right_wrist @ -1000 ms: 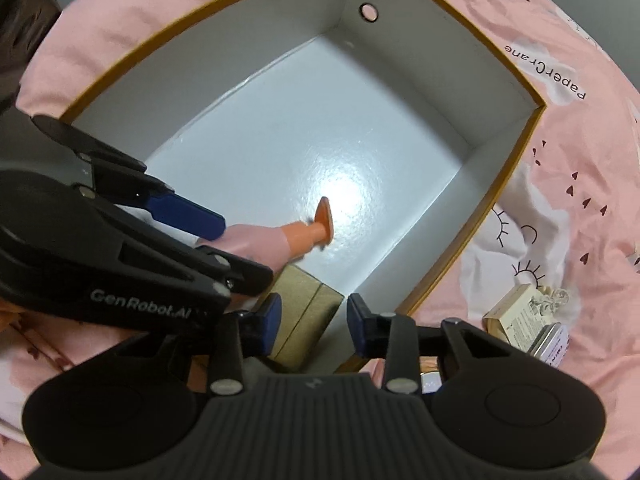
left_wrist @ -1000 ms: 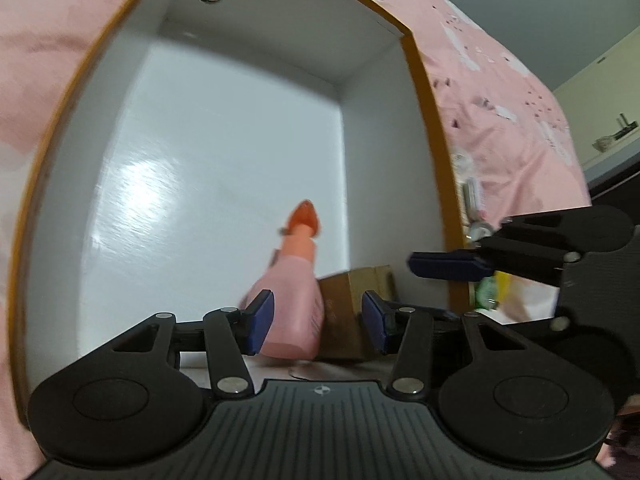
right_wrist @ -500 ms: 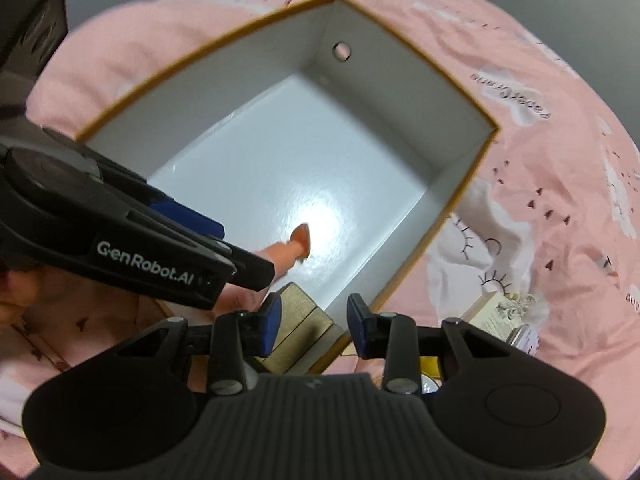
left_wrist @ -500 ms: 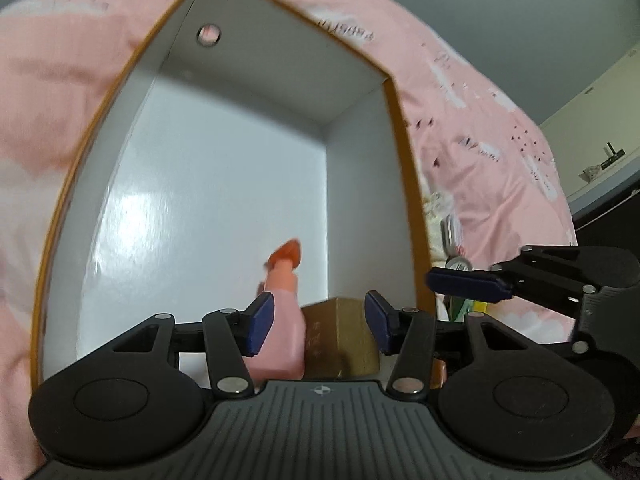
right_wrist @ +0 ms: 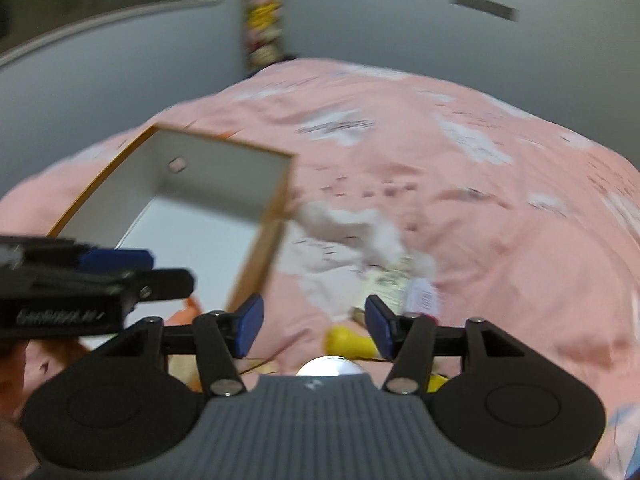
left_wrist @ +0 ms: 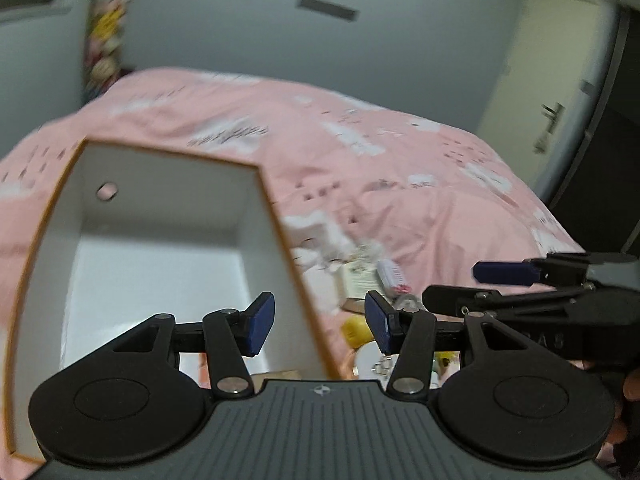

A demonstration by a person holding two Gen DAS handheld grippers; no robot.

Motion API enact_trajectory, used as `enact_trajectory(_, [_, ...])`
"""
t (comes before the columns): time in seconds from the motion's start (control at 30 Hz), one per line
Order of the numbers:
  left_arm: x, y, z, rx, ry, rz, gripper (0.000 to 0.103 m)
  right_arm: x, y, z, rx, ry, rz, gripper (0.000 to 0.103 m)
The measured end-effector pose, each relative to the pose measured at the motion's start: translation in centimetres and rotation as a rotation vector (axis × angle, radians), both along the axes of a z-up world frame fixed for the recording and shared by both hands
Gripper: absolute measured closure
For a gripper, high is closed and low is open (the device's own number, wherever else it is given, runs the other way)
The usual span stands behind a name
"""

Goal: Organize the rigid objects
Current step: 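Move both tools back to the pile of items, then grasp the gold round tin with the left tool while the right tool grasps the clear sponge cup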

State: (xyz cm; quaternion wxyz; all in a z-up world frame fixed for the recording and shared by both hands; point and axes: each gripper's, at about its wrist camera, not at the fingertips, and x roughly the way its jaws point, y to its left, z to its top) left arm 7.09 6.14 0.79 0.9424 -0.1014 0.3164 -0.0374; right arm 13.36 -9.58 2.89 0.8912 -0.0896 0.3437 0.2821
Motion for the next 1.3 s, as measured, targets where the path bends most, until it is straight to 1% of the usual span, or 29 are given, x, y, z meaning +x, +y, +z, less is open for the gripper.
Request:
enact_trajectory(0.07, [-0.2, -1.3, 0.0, 0.027, -0.017, -0.043, 0.044, -0.3, -1.6, -0.4, 0.020, -0.017, -0.067, 0.029])
enact_trajectory(0.13, [-0.2, -2.5, -0.1, 0.042, -0.031, -0.077, 0.044, -0.4, -3.0, -1.1, 0.031, -0.015, -0.127, 0.029])
enact_trajectory(0.23, [-0.3, -3.8, -0.3, 0.047, -0.034, -0.135, 0.044, -0.5, -5.1, -2.4, 0.042, 0.021, -0.208, 0.028])
enact_trajectory(0.3, [-0.1, -4.6, -0.8, 0.055, -0.011, -0.159, 0.044, -0.6, -6.4, -3.2, 0.045, 0.039, -0.252, 0.028])
enact_trajectory(0.37, [0.3, -5.4, -1.5, 0.048, 0.031, -0.198, 0.044, -0.7, -7.5, -4.0, 0.058, 0.069, -0.289, 0.028])
enact_trajectory(0.43, [0.5, -6.1, -2.1, 0.048, 0.064, -0.243, 0.044, -0.6, -8.7, -4.8, 0.089, 0.131, -0.315, 0.028])
enact_trajectory(0.5, [0.7, -7.1, -2.8, 0.082, 0.101, -0.276, 0.044, -0.5, -9.6, -5.8, 0.112, 0.190, -0.330, 0.029])
enact_trajectory(0.57, [0.8, -7.9, -3.4, 0.122, 0.122, -0.314, 0.044, -0.2, -10.1, -6.8, 0.112, 0.250, -0.350, 0.031])
enact_trajectory(0.67, [0.9, -8.8, -4.3, 0.170, 0.144, -0.352, 0.044, 0.4, -10.3, -8.7, 0.115, 0.349, -0.363, 0.045])
enact_trajectory(0.73, [1.5, -9.2, -5.0, 0.193, 0.172, -0.360, 0.044, 0.5, -10.6, -9.7, 0.141, 0.406, -0.363, 0.046])
enact_trajectory(0.8, [1.9, -9.7, -5.6, 0.226, 0.187, -0.370, 0.044, 0.7, -10.8, -10.7, 0.157, 0.451, -0.367, 0.051])
enact_trajectory(0.9, [2.2, -10.7, -6.4, 0.283, 0.195, -0.392, 0.044, 1.0, -11.3, -11.9, 0.190, 0.512, -0.384, 0.051])
enact_trajectory(1.03, [3.0, -11.6, -7.4, 0.324, 0.205, -0.414, 0.044, 1.8, -11.4, -13.1, 0.228, 0.563, -0.381, 0.049])
enact_trajectory(1.13, [3.4, -12.7, -8.2, 0.405, 0.199, -0.428, 0.044, 2.2, -11.4, -14.0, 0.232, 0.604, -0.369, 0.042])
enact_trajectory(1.2, [3.4, -13.8, -8.8, 0.495, 0.195, -0.439, 0.044, 2.5, -11.4, -14.9, 0.242, 0.655, -0.366, 0.042])
enact_trajectory(1.23, [3.4, -14.3, -9.2, 0.541, 0.190, -0.444, 0.044, 2.5, -11.7, -15.1, 0.267, 0.659, -0.380, 0.042])
enact_trajectory(1.3, [3.3, -15.1, -9.8, 0.608, 0.182, -0.470, 0.044, 2.2, -12.1, -14.7, 0.295, 0.635, -0.387, 0.043])
